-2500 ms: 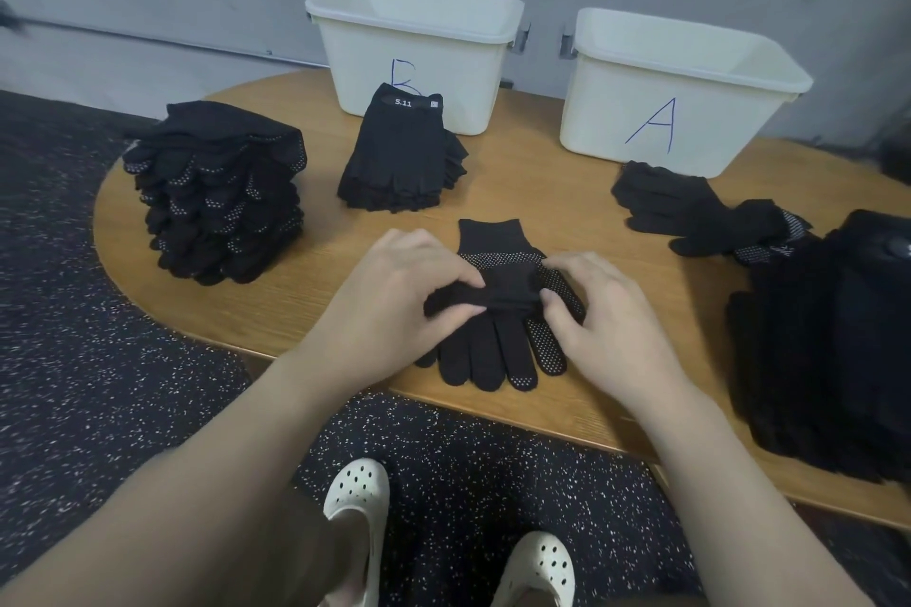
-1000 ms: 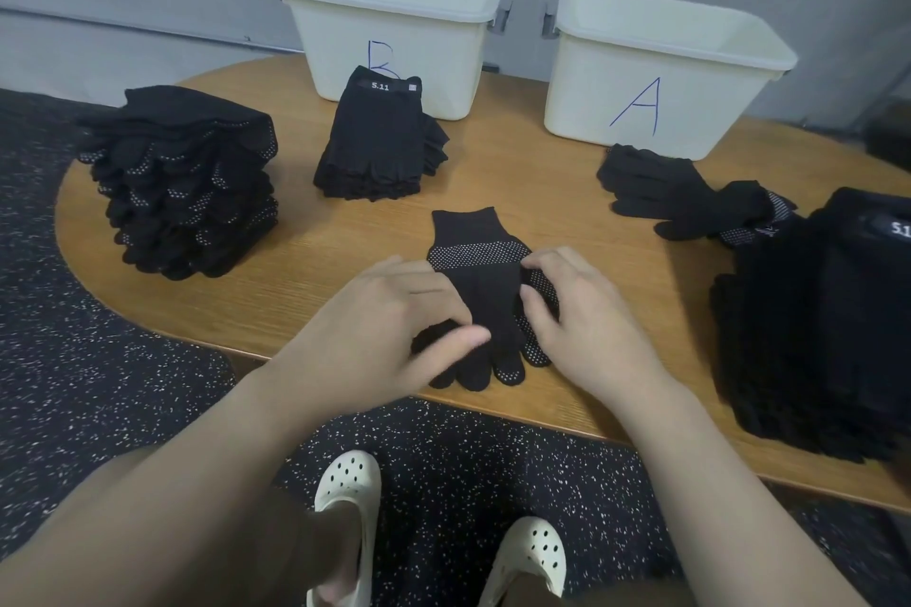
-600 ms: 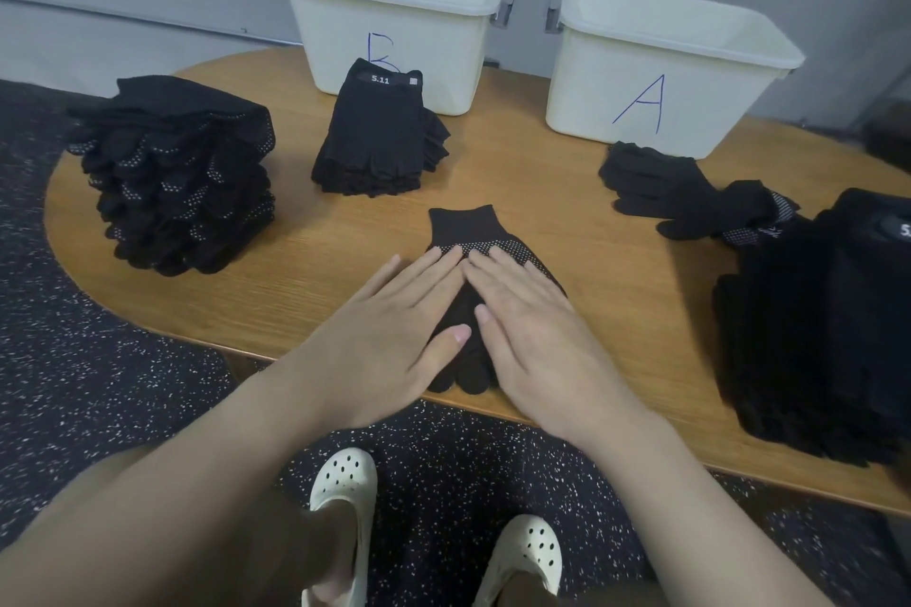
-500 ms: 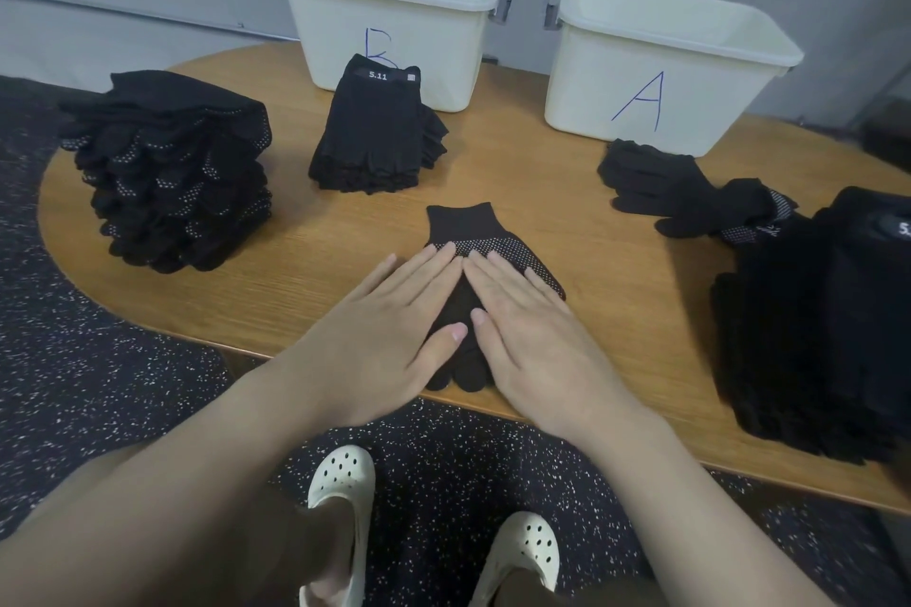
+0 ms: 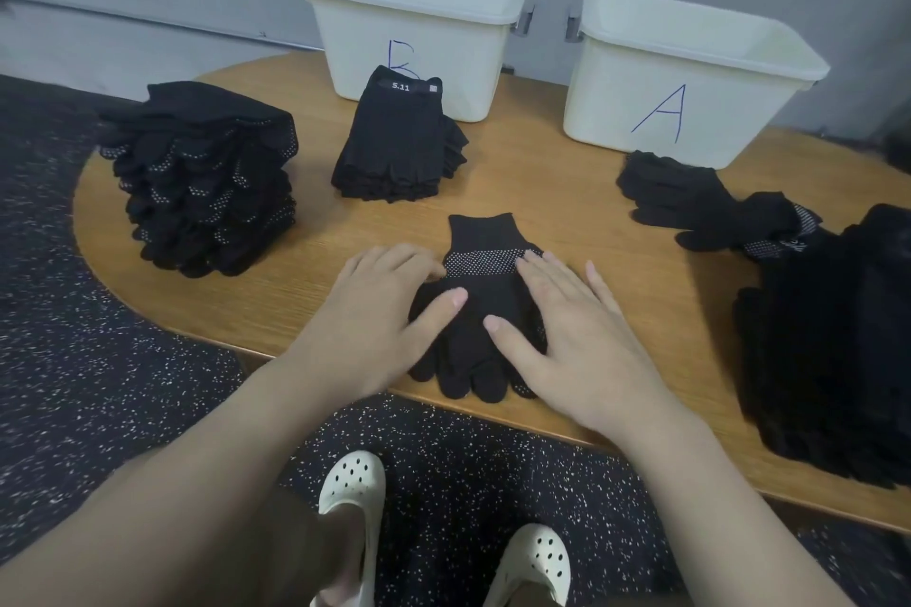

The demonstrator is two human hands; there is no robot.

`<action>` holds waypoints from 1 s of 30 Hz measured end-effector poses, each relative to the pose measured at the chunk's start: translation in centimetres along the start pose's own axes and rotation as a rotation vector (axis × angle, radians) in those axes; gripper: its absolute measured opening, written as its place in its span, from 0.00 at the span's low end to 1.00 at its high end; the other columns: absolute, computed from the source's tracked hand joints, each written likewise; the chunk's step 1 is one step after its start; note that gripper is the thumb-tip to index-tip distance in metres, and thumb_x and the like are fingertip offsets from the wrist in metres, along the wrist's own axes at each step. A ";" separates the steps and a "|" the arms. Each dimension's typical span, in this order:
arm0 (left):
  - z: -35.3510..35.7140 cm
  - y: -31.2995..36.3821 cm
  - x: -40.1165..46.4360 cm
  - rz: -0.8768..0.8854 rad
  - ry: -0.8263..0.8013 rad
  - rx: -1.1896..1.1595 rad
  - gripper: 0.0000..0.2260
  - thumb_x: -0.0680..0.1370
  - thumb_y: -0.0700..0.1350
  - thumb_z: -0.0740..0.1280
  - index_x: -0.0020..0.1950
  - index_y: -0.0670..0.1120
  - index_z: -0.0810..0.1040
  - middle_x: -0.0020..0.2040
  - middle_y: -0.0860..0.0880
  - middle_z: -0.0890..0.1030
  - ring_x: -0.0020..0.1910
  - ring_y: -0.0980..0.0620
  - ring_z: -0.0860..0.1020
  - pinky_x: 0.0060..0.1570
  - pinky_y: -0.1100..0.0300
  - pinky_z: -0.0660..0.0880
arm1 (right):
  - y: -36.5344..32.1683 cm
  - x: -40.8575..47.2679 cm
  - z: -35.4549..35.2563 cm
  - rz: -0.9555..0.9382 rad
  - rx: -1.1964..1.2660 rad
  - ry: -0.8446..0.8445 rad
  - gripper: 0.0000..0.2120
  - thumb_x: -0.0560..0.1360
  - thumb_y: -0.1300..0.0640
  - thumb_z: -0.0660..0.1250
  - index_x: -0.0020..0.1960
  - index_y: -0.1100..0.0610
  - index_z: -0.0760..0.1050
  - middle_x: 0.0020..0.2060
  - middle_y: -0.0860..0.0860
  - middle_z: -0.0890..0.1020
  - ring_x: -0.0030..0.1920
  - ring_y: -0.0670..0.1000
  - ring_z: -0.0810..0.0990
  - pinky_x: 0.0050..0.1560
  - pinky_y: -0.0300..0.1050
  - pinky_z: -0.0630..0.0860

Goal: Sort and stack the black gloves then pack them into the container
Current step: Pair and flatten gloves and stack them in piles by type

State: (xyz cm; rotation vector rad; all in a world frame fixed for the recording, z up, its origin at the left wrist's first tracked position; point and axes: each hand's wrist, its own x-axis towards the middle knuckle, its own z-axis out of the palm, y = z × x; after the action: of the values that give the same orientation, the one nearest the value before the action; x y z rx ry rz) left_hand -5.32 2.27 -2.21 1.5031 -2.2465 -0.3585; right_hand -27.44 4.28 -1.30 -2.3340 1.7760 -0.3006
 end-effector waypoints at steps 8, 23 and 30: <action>-0.6 0.2 2.0 -0.164 0.008 -0.054 0.11 0.74 0.62 0.72 0.48 0.58 0.76 0.46 0.60 0.76 0.53 0.57 0.71 0.57 0.57 0.56 | 0.6 1.9 -0.5 -0.115 0.154 0.089 0.23 0.83 0.51 0.63 0.77 0.51 0.68 0.74 0.45 0.73 0.78 0.42 0.63 0.82 0.46 0.47; -1.7 0.7 1.8 -0.141 0.022 -0.638 0.07 0.75 0.44 0.77 0.46 0.49 0.80 0.41 0.54 0.86 0.43 0.60 0.83 0.46 0.62 0.77 | 1.4 3.0 -3.4 -0.040 0.421 -0.051 0.16 0.75 0.51 0.75 0.61 0.40 0.80 0.56 0.35 0.83 0.61 0.34 0.77 0.76 0.33 0.57; -3.5 1.0 1.1 -0.181 0.092 -1.086 0.10 0.76 0.39 0.74 0.56 0.43 0.81 0.44 0.50 0.87 0.44 0.55 0.85 0.43 0.63 0.79 | -1.0 2.8 -6.0 -0.045 0.714 -0.005 0.04 0.78 0.57 0.72 0.45 0.55 0.83 0.40 0.49 0.86 0.41 0.46 0.83 0.42 0.35 0.77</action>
State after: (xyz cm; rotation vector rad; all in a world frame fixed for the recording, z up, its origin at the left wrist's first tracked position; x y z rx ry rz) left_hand -4.87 1.74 1.47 1.0448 -1.3787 -1.2683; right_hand -27.49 1.68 4.86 -1.8465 1.3083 -0.7840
